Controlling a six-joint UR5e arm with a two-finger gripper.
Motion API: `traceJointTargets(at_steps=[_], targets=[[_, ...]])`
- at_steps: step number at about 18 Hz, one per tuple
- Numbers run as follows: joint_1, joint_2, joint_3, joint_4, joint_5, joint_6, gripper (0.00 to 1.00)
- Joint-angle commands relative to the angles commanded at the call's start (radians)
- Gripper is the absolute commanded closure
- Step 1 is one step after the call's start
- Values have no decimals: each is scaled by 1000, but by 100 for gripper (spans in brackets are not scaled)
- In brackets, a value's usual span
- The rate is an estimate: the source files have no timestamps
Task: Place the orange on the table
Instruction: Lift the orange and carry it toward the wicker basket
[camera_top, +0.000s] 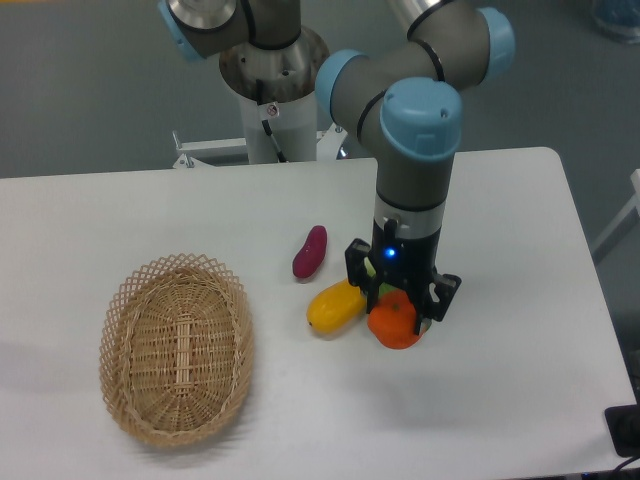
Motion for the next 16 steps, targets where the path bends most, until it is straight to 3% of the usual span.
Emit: traceJointTargets(at_steps=[2,4,16], targets=[[-25,-40,-6,54,0,-104,33],[-51,-78,-12,62,2,-151,33],[-101,-149,-84,89,12,-166,33]])
